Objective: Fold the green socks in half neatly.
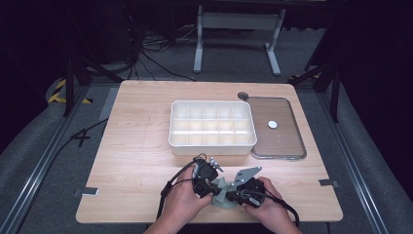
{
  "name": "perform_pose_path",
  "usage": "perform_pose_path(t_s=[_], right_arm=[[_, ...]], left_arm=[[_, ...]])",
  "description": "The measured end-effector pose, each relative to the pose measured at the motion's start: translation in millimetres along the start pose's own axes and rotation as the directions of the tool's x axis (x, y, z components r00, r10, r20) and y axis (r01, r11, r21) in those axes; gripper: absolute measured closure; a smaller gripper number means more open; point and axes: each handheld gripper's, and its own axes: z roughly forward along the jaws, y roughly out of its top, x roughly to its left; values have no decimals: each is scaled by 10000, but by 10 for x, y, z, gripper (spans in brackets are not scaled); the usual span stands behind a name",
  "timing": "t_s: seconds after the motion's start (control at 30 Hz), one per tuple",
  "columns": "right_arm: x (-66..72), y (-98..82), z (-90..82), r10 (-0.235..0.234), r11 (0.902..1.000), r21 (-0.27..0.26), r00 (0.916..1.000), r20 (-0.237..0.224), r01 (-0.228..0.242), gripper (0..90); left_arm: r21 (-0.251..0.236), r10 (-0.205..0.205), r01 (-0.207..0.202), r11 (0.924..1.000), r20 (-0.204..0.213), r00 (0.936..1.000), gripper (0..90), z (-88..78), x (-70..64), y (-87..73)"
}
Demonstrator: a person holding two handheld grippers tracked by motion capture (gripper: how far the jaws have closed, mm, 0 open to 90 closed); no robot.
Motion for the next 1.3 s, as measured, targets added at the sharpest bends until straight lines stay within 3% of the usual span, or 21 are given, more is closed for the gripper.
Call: perform_pose_path(t_s=[0.07,0.2,0.3,0.33,0.4,0.53,0.67,0.77,0.8,0.9,0.97,1.03,1.17,1.3], right_arm=[[-23,-24,-7,99,9998,-153,9999,-129,-101,899],[-32,-33,-119,139,9998,-152,9999,-93,-140,890],[-66,-87,-322,457,9984,-347,9983,356,-445,874],[-66,-87,-322,457,9984,-347,9983,356,-445,874],[-99,-133,-361,690,9973,-288,9965,481,-677,872],[-138,-170,-453,869,9959,-327,9927,842,-844,870],[-150,-158,-591,1015,9932,-679,9893,1050,-947,868],[-134,-162,-580,1028,9937,-533,9908,880,-983,875],[-123,-171,-538,992,9948,-302,9921,765,-971,880],[-106,-191,-457,1044,9945,-62,9932,512,-1042,883],[-85,-204,-323,1048,9944,153,9944,122,-1049,888],[-69,-200,-261,977,9949,249,9952,110,-980,889],[-64,-202,-202,937,9950,355,9956,39,-937,890],[-45,-192,-165,906,9954,319,9959,26,-907,892]], left_arm=[[96,197,-198,9998,113,9997,833,33,-26,33],[-15,202,-202,9998,447,9988,820,61,-20,40],[-259,237,-210,9994,1104,9936,636,103,-25,47],[-259,237,-210,9994,1104,9936,597,103,-25,47],[-341,291,-242,9991,1488,9884,559,95,-25,49],[-777,277,-167,9968,1433,9893,539,-17,-5,20],[-267,227,-214,9994,515,9984,536,34,-24,2],[314,456,-455,9985,-27,9990,560,127,-35,-3],[565,546,-539,9969,-102,9985,620,137,-34,0],[626,512,-516,9967,70,9987,837,157,-33,-5],[483,479,-492,9976,278,9985,865,145,-37,-8],[397,442,-457,9982,380,9983,869,135,-37,-8],[-487,456,-405,9980,1096,9929,870,62,-54,14],[-594,586,-517,9969,1211,9909,869,48,-85,40]])
